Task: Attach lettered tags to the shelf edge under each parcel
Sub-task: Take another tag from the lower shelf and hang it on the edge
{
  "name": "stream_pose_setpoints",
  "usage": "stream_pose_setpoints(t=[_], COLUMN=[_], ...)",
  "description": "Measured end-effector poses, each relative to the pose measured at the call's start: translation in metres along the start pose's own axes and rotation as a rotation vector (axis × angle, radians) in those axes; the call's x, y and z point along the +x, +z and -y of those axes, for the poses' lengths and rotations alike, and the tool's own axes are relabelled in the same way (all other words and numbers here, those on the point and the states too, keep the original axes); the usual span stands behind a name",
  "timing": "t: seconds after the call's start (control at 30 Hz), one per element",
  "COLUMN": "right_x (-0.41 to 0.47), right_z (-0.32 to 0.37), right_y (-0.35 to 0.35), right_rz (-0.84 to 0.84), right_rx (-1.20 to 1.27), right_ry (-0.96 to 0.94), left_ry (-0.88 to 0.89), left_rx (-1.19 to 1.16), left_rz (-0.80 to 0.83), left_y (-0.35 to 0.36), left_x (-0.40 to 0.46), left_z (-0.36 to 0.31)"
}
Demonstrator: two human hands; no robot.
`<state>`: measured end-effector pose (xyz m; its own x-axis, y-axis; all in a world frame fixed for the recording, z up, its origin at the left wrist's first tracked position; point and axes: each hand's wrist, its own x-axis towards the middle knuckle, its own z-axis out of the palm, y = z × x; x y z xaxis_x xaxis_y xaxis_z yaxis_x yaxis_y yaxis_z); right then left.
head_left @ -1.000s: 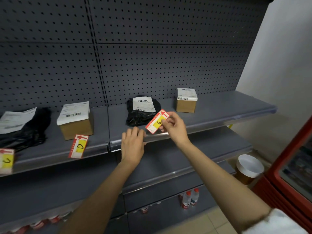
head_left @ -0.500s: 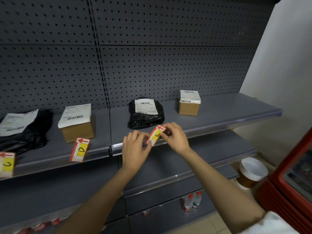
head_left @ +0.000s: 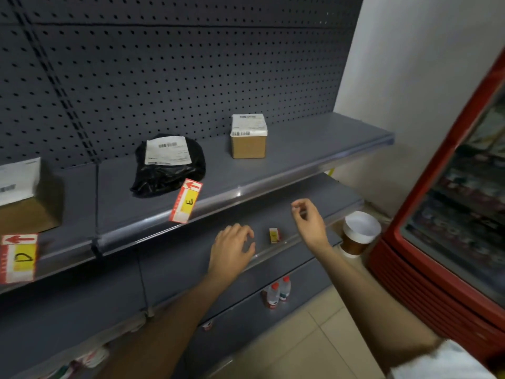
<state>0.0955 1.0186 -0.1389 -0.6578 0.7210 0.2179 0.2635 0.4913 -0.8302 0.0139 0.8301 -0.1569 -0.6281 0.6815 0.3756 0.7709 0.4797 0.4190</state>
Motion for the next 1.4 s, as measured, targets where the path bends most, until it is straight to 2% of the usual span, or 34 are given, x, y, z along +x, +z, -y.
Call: stream_pose_setpoints(t=[0.13, 0.33, 0.53, 0.7, 0.77, 1.0, 1.13, 1.23, 1.3, 1.4], right_x=[0.016, 0.049, 0.078, 0.087, 0.087, 0.072, 0.069, 0.067, 0.063, 0.057], right_z=[-0.037, -0.087, -0.133, -0.155, -0.163, -0.179, -0.172, -0.160, -0.152, -0.135], right_y=[-0.012, -0.017, -0.001, 0.018, 0.025, 0.040, 0.037, 0.025, 0.012, -0.011], right_rz=[0.097, 0.279, 0.500, 0.638, 0.656, 0.528, 0.509, 0.523, 0.514, 0.544], right_rx=[-0.076, -0.102, -0.094, -0.141, -0.145, 0.028, 0.101, 0.222, 0.288, 0.359], right_ry=[0.086, 0.073, 0.006, 0.049, 0.040, 0.054, 0.102, 0.154, 0.094, -0.045], left_ry=[-0.228, -0.612, -0.747, -0.887, -0.928, -1.105, -1.128, -0.995, -0.905, -0.799], left_rx=[-0.104, -0.333, -0.320, -0.239, -0.235, -0.235, -0.404, -0.653, -0.814, -0.798], left_rz=[0.053, 0.076, 0.006, 0.006, 0.025, 0.028, -0.182, -0.248, -0.302, -0.367], left_y=[0.034, 0.098, 0.161, 0.191, 0.203, 0.224, 0.212, 0.202, 0.194, 0.172], left_x=[0.012, 0.043, 0.068, 0.081, 0.086, 0.104, 0.100, 0.088, 0.075, 0.056], left_z=[0.006, -0.007, -0.024, -0.013, -0.004, -0.004, -0.024, -0.059, -0.085, -0.108])
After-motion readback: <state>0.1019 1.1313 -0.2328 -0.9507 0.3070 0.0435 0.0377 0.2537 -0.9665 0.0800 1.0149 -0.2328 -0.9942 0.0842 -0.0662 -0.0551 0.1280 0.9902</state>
